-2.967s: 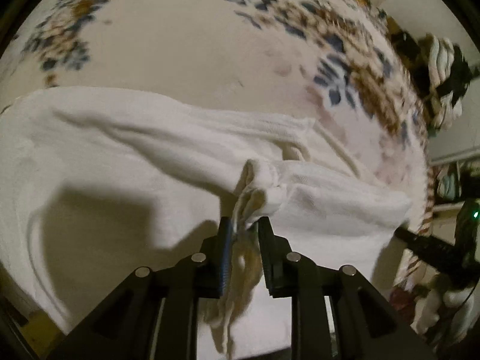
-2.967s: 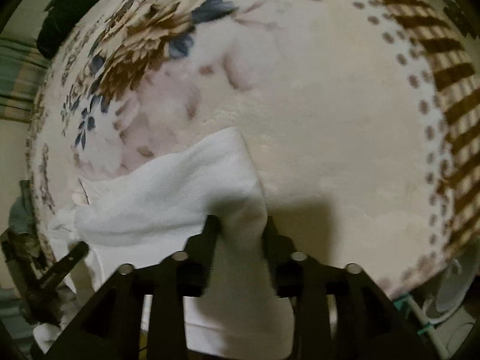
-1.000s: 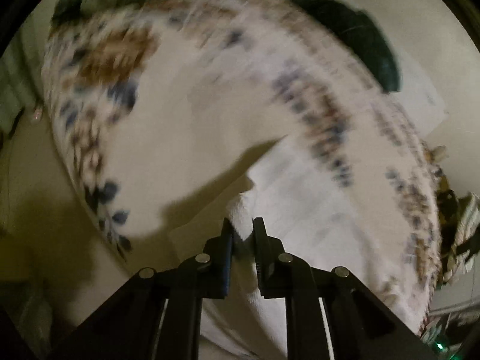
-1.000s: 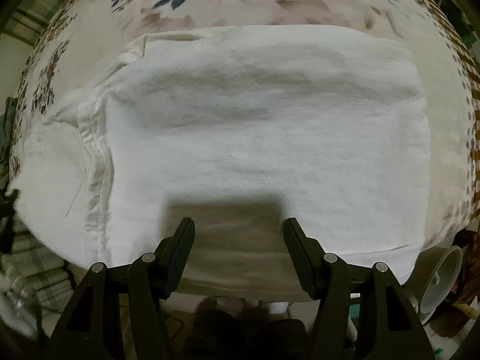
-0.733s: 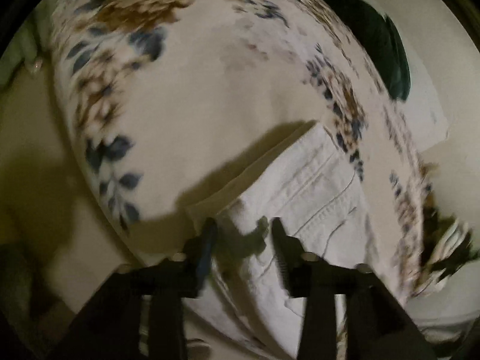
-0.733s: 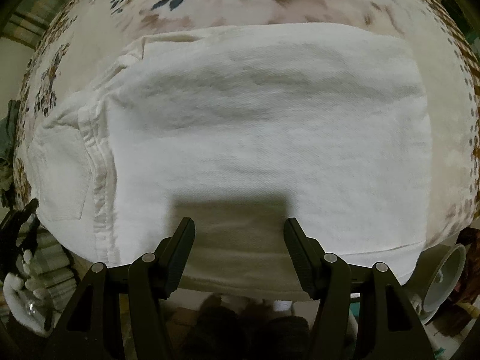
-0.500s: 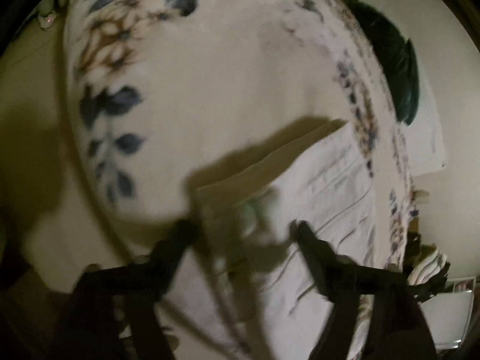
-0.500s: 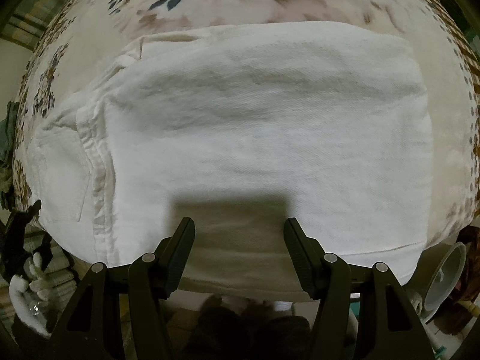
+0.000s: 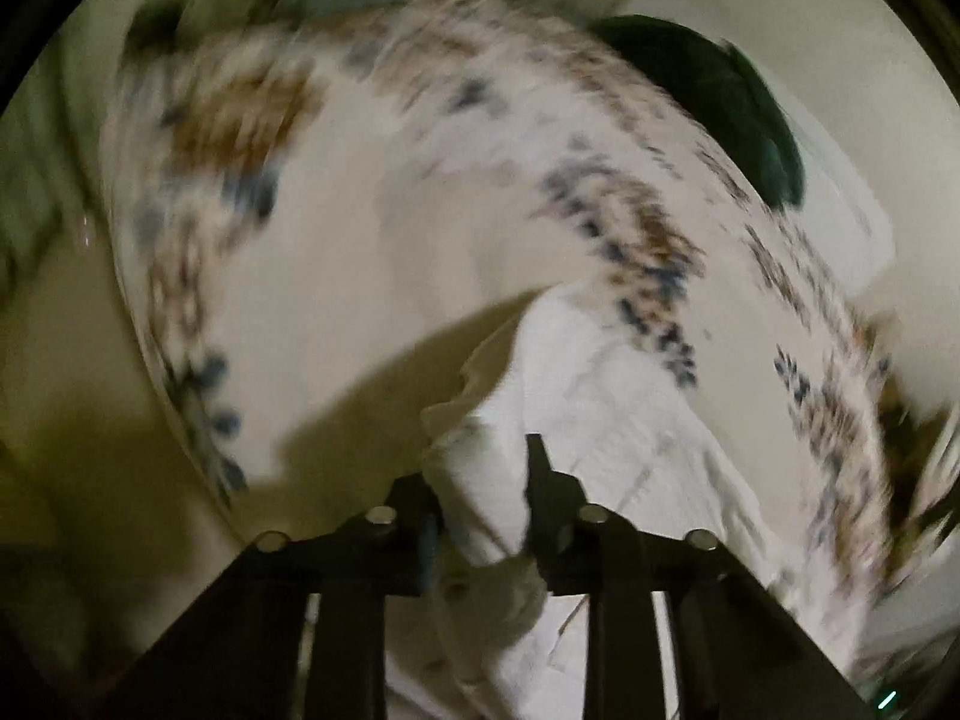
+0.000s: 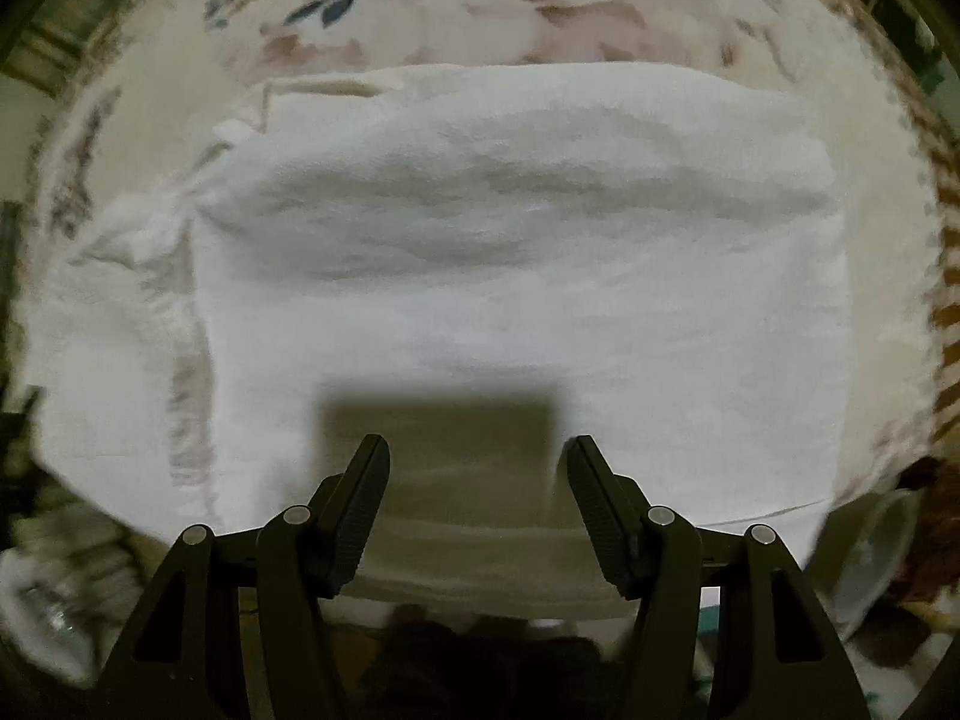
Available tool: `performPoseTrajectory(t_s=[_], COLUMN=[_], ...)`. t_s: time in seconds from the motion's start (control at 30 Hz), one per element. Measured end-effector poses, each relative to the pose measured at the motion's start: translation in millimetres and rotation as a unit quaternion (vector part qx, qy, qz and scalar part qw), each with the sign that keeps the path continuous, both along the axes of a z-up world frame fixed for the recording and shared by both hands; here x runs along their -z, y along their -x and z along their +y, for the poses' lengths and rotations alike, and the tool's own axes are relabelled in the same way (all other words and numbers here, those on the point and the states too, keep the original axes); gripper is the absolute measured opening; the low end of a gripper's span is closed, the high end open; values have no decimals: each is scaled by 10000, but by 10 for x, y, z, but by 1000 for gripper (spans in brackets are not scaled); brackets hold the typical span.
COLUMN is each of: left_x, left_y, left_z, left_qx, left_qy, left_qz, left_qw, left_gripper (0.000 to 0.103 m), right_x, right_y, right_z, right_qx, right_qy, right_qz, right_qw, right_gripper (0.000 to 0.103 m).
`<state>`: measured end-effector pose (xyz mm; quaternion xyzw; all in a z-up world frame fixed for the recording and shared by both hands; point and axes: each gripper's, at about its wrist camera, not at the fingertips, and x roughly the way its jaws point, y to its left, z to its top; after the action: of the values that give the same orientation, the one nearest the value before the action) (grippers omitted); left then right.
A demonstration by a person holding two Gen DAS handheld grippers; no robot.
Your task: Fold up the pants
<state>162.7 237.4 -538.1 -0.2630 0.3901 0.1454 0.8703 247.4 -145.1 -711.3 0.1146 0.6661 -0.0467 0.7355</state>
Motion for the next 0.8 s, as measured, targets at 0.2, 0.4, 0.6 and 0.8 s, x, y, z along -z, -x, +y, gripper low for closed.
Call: performPoseTrajectory(t_s=[0.2, 0.4, 0.6, 0.8], left_x=[-608, -1034, -1344, -1459], left_y=[82, 135, 225, 350], left_z=[-524, -1008, -1665, -2496], left_qx=[639, 1251, 2037, 2994], left_qy=[-630, -659, -924, -813], left_qz=[-479, -823, -1123, -1295], left_qw=[9948, 9865, 9682, 9418], left_gripper=[16, 15, 14, 14], right_x=[-71, -170, -252, -355], right_y=[-54, -50, 82, 361], right_z=[35, -134, -479, -1011], right_qx=[42, 101, 277, 648], right_qy=[571, 490, 231, 225], right_qz=[-11, -110, -137, -162], right_qw=[9984, 9987, 9993, 9975], right_gripper=[101, 101, 101, 101])
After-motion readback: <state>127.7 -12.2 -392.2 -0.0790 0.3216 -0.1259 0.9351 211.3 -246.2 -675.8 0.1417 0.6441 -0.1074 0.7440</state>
